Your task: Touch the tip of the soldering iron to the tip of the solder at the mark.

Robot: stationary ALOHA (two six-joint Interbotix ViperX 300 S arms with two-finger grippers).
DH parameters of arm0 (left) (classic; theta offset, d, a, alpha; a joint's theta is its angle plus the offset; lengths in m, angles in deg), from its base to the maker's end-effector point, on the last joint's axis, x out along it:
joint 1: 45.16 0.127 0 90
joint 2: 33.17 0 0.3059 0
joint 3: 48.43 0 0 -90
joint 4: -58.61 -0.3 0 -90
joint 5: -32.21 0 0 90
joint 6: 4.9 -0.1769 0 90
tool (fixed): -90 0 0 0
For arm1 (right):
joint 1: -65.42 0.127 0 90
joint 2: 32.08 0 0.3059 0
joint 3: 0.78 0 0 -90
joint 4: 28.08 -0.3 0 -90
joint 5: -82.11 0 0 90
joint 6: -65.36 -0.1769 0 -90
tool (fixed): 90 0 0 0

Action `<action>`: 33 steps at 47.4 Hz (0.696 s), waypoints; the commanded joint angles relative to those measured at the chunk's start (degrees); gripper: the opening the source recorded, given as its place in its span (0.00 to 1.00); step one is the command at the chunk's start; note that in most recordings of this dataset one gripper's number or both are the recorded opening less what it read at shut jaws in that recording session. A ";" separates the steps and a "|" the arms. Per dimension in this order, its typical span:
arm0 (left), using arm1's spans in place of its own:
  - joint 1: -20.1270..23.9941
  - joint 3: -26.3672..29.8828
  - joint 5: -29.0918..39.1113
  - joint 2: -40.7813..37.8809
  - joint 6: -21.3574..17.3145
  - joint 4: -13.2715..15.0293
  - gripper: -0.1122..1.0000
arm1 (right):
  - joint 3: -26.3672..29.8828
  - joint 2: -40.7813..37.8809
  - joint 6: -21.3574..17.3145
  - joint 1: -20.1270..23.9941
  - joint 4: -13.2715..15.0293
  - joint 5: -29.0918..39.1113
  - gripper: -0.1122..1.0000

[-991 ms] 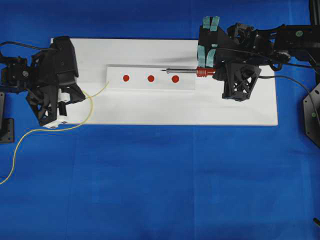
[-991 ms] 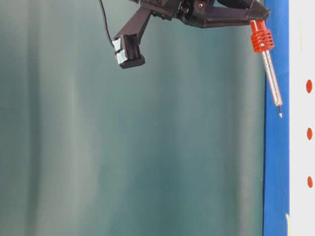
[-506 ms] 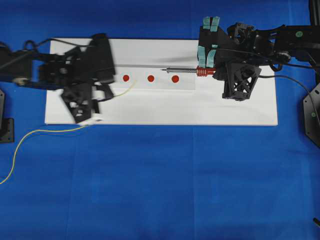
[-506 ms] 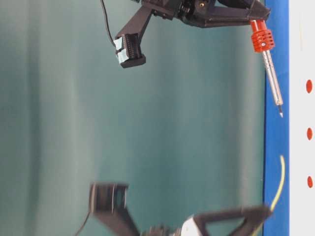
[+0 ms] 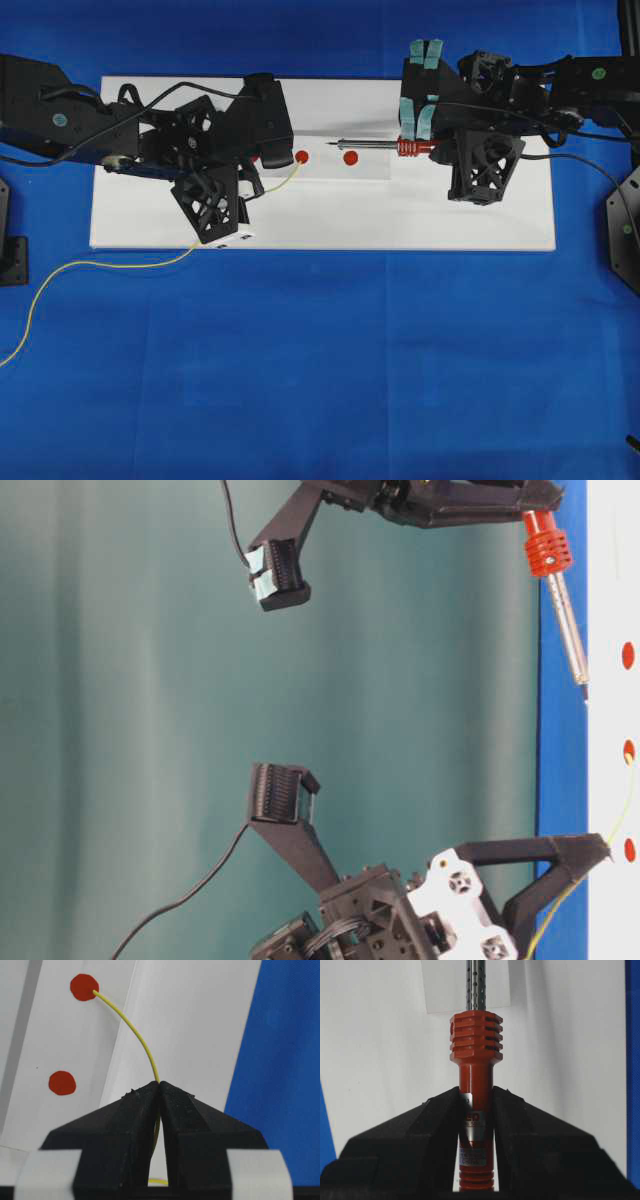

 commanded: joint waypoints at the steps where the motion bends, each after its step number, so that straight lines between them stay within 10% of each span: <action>1: 0.09 1.23 -0.18 0.35 0.09 -0.18 0.11 | 0.26 1.05 0.00 0.09 0.09 -0.97 0.16; 33: 0.70 1.05 -0.09 -0.35 0.18 -0.18 0.11 | 2.81 -2.11 0.26 1.41 0.09 -1.93 0.16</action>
